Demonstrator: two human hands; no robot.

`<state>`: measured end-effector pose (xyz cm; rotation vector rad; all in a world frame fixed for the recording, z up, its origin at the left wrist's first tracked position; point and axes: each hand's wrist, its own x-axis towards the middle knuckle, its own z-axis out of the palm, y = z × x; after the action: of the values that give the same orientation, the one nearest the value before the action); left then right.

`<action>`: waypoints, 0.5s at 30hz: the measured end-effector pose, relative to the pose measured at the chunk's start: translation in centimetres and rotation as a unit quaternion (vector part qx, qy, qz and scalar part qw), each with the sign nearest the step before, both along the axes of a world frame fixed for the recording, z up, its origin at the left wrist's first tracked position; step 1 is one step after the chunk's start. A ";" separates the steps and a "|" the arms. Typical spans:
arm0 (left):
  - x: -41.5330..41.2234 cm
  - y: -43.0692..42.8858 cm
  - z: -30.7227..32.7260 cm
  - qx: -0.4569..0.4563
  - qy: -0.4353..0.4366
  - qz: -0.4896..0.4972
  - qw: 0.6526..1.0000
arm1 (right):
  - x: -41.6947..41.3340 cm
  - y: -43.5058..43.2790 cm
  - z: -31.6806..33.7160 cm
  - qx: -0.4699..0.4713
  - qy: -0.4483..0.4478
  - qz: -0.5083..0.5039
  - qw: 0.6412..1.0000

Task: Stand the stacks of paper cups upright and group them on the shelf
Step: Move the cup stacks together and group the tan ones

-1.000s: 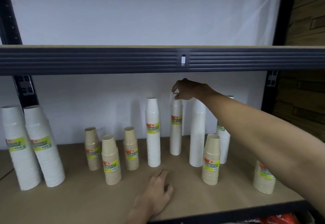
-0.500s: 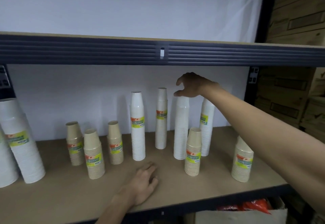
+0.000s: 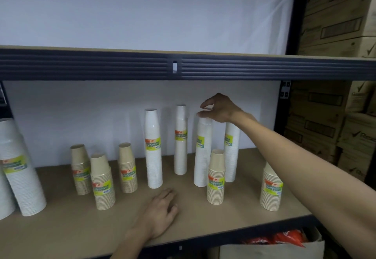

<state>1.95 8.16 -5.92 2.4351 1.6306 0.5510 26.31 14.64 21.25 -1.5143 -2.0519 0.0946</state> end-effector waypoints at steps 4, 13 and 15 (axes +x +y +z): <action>0.1 -0.2 0.1 0.003 -0.001 0.001 1.000 | -0.5 0.0 -0.6 -0.004 0.036 0.056 0.998; -0.1 -0.1 0.0 -0.002 -0.002 0.005 1.000 | -1.3 0.2 -3.0 -0.006 0.107 0.081 0.991; -0.1 -0.2 0.0 -0.005 -0.001 0.004 1.000 | -1.5 0.5 -3.4 0.015 0.126 0.078 0.989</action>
<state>1.85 7.98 -5.92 2.4206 1.6399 0.5460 24.81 15.09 17.85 -1.2519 -1.9541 0.2983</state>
